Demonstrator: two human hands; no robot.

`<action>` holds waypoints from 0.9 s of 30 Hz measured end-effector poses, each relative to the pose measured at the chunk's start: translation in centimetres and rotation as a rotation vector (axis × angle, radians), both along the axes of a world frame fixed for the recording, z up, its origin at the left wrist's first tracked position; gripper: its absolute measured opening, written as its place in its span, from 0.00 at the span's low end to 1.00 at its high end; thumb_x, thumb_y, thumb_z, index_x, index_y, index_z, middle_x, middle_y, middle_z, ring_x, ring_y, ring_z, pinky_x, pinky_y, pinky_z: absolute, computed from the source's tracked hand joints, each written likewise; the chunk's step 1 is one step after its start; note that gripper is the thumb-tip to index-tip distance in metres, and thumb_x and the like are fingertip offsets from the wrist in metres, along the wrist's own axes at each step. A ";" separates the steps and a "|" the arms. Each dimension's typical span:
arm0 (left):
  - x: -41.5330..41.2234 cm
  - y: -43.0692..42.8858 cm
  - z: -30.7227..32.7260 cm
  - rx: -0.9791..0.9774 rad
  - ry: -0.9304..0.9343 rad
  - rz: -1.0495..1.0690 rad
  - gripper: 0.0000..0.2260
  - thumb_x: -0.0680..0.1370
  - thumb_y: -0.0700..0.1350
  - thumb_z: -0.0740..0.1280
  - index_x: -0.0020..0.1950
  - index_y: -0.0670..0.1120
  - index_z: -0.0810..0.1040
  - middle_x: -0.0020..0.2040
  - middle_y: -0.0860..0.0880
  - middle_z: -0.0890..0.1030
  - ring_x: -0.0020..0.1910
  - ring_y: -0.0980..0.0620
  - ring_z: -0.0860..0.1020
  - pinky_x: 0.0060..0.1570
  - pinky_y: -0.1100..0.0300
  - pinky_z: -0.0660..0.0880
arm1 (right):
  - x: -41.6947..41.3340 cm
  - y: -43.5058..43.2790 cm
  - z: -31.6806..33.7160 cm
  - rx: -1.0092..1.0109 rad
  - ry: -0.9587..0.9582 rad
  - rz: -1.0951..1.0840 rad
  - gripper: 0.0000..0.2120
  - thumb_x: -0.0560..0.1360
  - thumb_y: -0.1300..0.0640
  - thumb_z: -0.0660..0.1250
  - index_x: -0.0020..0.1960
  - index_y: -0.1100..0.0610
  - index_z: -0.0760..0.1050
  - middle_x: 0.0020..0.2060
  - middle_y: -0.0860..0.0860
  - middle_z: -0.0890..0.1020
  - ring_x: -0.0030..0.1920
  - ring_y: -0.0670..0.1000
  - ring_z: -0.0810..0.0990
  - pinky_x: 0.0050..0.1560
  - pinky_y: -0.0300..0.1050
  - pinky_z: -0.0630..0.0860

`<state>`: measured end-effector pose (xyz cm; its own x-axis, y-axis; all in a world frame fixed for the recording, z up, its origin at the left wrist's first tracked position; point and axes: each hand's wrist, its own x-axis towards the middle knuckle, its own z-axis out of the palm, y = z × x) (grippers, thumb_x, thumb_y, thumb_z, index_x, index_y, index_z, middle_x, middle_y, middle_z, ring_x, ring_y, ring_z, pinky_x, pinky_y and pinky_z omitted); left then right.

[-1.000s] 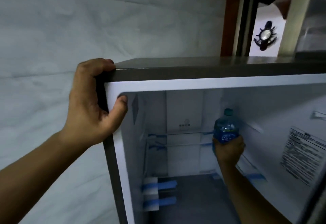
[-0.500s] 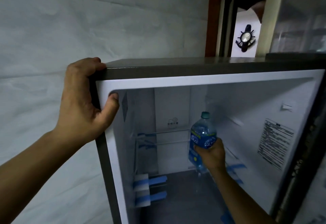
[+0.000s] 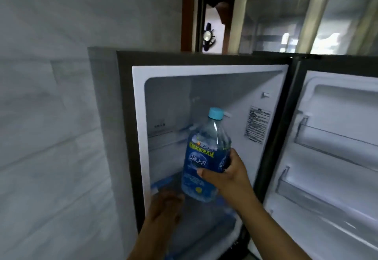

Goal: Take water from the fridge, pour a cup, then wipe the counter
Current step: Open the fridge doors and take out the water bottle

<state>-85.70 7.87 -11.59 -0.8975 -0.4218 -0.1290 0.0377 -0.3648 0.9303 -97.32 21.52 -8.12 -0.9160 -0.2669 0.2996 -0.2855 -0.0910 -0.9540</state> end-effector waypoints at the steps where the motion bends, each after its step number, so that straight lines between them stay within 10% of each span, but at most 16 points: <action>1: -0.3 0.3 0.0 0.103 -0.051 -0.061 0.04 0.79 0.40 0.68 0.44 0.44 0.78 0.37 0.42 0.79 0.32 0.49 0.77 0.33 0.59 0.73 | 1.8 0.6 0.2 0.003 -0.006 -0.023 0.29 0.61 0.68 0.82 0.56 0.52 0.74 0.48 0.46 0.86 0.49 0.47 0.86 0.44 0.42 0.82; 7: 2.3 3.2 0.1 0.478 -0.127 -0.509 0.18 0.74 0.50 0.66 0.58 0.39 0.80 0.53 0.38 0.86 0.49 0.42 0.86 0.45 0.48 0.84 | 11.8 5.6 -0.4 0.074 -0.040 -0.223 0.31 0.61 0.72 0.80 0.59 0.57 0.74 0.50 0.51 0.86 0.50 0.51 0.86 0.48 0.46 0.83; 12: 5.3 7.1 -1.3 0.549 -0.181 -0.728 0.39 0.51 0.46 0.87 0.58 0.35 0.81 0.58 0.36 0.83 0.55 0.40 0.84 0.51 0.39 0.80 | 18.3 10.9 -1.1 0.132 -0.053 -0.391 0.33 0.61 0.67 0.80 0.62 0.56 0.72 0.54 0.54 0.84 0.54 0.53 0.84 0.55 0.52 0.82; 27: 20.5 30.1 -7.4 0.418 -0.296 -1.419 0.41 0.52 0.45 0.87 0.60 0.32 0.78 0.60 0.32 0.80 0.57 0.37 0.82 0.54 0.43 0.81 | 45.7 31.2 -4.3 0.145 -0.200 -0.909 0.32 0.65 0.71 0.78 0.64 0.52 0.74 0.58 0.55 0.83 0.61 0.56 0.81 0.62 0.54 0.78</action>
